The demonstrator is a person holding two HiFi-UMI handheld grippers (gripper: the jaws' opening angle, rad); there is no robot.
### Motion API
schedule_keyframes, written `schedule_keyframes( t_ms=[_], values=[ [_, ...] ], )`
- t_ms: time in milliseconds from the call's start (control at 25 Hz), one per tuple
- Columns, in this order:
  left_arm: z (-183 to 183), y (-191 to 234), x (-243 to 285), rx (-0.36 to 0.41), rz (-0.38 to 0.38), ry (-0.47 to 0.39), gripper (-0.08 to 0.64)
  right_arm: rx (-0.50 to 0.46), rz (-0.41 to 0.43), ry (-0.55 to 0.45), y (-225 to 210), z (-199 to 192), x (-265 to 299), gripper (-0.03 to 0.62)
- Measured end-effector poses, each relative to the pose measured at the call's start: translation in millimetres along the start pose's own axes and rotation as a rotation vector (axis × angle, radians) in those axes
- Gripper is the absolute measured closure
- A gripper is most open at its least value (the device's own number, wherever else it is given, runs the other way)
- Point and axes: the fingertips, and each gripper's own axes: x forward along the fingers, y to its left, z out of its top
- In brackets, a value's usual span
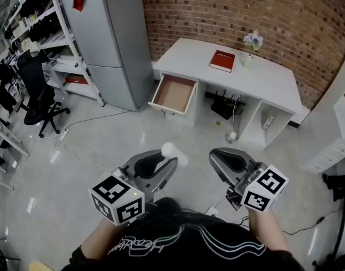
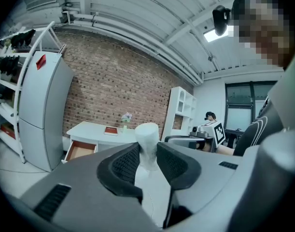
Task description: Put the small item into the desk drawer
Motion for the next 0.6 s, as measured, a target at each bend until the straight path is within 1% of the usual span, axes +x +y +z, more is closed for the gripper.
schedule_keyframes(
  t_ms=[160,320,440,600],
  values=[
    [-5,25,12,-0.019,0.009,0.005,0.433,0.016,-0.01,0.006,-21,-7,17,0.538],
    [-11,57,33,-0.027,0.024,0.009,0.433,0.024,-0.023,0.005,-50,-18,37,0.538],
    [-16,81,51,-0.049,0.014,0.013,0.433,0.042,-0.038,0.017,-73,-24,51,0.538],
    [-17,121,81,-0.083,0.001,0.042,0.433,0.07,-0.059,0.043,-109,-32,81,0.538]
  ],
)
